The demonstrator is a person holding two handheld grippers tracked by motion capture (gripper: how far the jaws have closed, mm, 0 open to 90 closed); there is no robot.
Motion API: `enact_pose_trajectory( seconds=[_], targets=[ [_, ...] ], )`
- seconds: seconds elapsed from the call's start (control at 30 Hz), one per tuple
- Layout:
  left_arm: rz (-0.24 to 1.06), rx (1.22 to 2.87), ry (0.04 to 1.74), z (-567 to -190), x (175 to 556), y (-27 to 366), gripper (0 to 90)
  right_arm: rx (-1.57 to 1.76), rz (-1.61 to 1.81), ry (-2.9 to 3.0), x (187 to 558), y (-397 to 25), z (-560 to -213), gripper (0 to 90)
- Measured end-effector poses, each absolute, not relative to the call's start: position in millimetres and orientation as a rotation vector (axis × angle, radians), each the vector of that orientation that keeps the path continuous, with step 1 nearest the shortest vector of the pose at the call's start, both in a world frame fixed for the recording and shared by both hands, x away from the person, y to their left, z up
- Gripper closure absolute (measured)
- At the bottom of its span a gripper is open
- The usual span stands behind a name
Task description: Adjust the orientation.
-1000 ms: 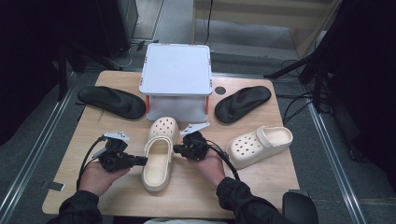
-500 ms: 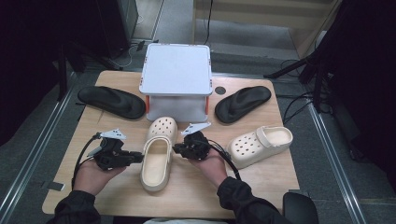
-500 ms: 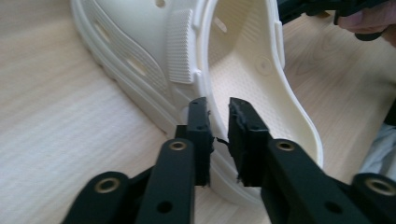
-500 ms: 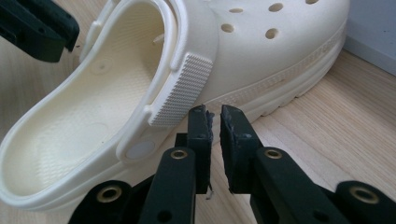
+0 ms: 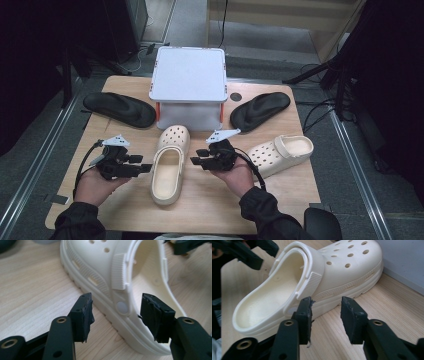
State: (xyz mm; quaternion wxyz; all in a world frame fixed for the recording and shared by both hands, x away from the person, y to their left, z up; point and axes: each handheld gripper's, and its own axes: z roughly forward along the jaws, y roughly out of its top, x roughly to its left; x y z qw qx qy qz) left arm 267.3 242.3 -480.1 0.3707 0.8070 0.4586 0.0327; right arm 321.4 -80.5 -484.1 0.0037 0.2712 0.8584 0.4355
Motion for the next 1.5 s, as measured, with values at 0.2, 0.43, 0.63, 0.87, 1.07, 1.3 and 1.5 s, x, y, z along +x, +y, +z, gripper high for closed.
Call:
enact_pose_trajectory(
  seconds=[0.2, 0.43, 0.63, 0.87, 1.07, 1.3, 1.5],
  targets=[
    [0.101, 2.062, 1.175, -482, 274, 245, 39.4, 0.852, 1.341, 2.685, 319, -87, -485, 57.8],
    [0.1, 2.046, 1.214, -483, 284, 250, 39.6, 0.852, 1.351, 2.656, 316, -101, -475, 55.2],
    [0.107, 2.046, 1.211, -482, 293, 252, 39.9, 0.882, 1.361, 2.622, 313, -121, -467, 55.2],
    [0.119, 2.037, 1.206, -479, 303, 249, 40.6, 0.907, 1.349, 2.615, 315, -138, -467, 55.9],
    [0.12, 2.049, 1.204, -477, 309, 248, 41.0, 0.925, 1.346, 2.584, 311, -152, -463, 54.4],
    [0.125, 2.037, 1.215, -475, 314, 249, 41.2, 0.968, 1.327, 2.538, 307, -179, -456, 62.5],
    [0.144, 2.061, 1.204, -474, 317, 244, 41.6, 1.039, 1.3, 2.506, 305, -201, -454, 72.0]
  ],
)
